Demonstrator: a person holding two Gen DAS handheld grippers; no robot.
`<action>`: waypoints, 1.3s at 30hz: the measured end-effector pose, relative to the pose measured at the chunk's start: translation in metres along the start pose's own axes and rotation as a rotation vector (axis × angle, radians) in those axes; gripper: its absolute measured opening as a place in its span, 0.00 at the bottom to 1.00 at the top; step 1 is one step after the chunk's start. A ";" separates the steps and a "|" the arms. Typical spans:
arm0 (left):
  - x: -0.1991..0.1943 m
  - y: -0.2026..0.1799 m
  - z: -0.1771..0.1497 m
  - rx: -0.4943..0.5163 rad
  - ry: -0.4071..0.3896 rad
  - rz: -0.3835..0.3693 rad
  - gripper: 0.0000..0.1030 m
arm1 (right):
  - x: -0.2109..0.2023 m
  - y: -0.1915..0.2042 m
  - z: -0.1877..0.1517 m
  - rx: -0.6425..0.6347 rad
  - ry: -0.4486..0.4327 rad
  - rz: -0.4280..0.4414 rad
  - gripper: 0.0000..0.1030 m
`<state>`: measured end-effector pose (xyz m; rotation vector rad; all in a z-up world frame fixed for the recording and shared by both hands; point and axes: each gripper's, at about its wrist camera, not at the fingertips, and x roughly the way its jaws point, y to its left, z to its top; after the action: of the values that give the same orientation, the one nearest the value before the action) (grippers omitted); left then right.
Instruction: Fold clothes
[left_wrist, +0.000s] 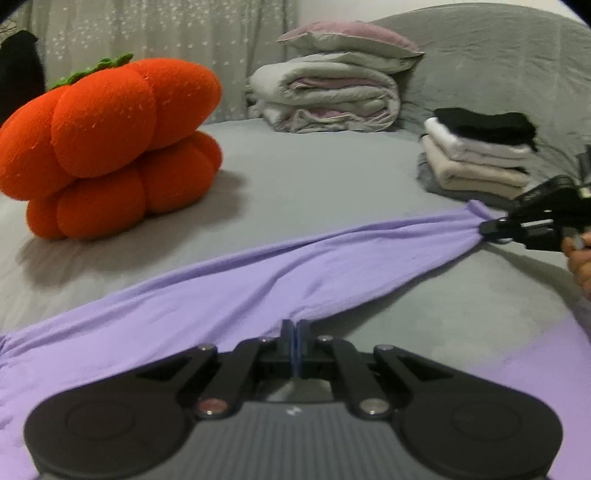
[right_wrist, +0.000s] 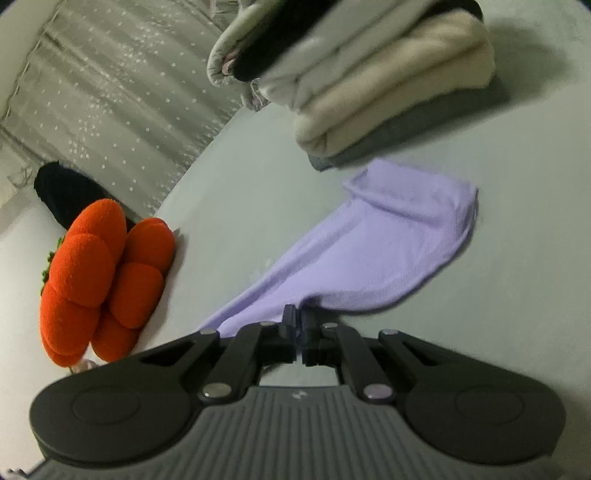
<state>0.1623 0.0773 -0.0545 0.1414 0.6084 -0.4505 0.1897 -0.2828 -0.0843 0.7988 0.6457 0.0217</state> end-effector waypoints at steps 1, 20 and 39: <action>-0.002 0.001 -0.001 0.004 0.003 -0.017 0.01 | 0.000 0.001 0.000 -0.011 0.005 -0.011 0.03; 0.002 -0.009 -0.014 0.112 0.127 -0.087 0.06 | 0.008 0.013 -0.006 -0.174 0.072 -0.131 0.08; 0.036 -0.043 0.039 0.108 0.016 -0.155 0.43 | 0.017 0.063 0.012 -0.458 0.081 -0.001 0.45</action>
<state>0.1893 0.0161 -0.0434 0.2016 0.6137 -0.6328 0.2241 -0.2423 -0.0450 0.3561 0.6845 0.1954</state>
